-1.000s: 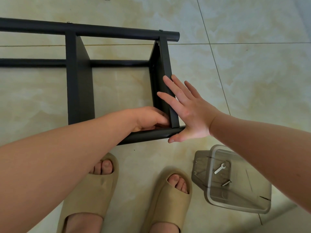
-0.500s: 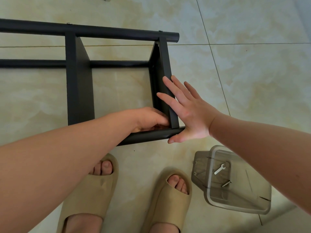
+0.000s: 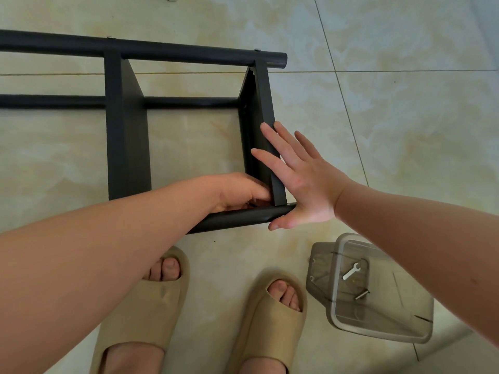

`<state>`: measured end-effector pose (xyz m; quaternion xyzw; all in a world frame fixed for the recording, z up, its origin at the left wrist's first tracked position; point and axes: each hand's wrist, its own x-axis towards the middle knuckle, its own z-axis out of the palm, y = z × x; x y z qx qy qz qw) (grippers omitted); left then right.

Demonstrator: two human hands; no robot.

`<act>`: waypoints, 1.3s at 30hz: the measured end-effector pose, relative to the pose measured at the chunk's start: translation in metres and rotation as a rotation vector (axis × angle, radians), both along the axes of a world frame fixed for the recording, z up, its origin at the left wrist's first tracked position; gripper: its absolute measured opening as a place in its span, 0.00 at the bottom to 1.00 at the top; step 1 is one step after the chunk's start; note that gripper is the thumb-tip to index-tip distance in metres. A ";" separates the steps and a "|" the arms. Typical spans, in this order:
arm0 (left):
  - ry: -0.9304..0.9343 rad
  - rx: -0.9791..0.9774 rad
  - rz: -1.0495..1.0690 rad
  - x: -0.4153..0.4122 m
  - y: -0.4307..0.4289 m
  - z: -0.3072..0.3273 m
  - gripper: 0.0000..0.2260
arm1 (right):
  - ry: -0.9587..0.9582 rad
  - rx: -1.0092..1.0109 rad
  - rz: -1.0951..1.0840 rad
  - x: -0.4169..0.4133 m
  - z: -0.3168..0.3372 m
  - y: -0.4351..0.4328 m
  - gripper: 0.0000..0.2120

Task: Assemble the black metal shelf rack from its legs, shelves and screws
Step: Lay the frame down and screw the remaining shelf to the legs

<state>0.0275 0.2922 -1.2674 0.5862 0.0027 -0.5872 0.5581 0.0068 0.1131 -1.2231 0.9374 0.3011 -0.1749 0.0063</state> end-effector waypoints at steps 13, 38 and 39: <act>0.124 -0.078 0.027 0.002 0.002 -0.002 0.11 | -0.003 -0.002 -0.001 0.000 0.001 -0.001 0.62; -0.002 -0.032 0.024 0.001 0.002 -0.004 0.06 | 0.005 0.001 -0.005 0.000 0.001 -0.001 0.62; 0.005 -0.038 0.026 0.001 0.002 -0.004 0.07 | 0.006 0.001 -0.005 0.000 0.001 -0.001 0.62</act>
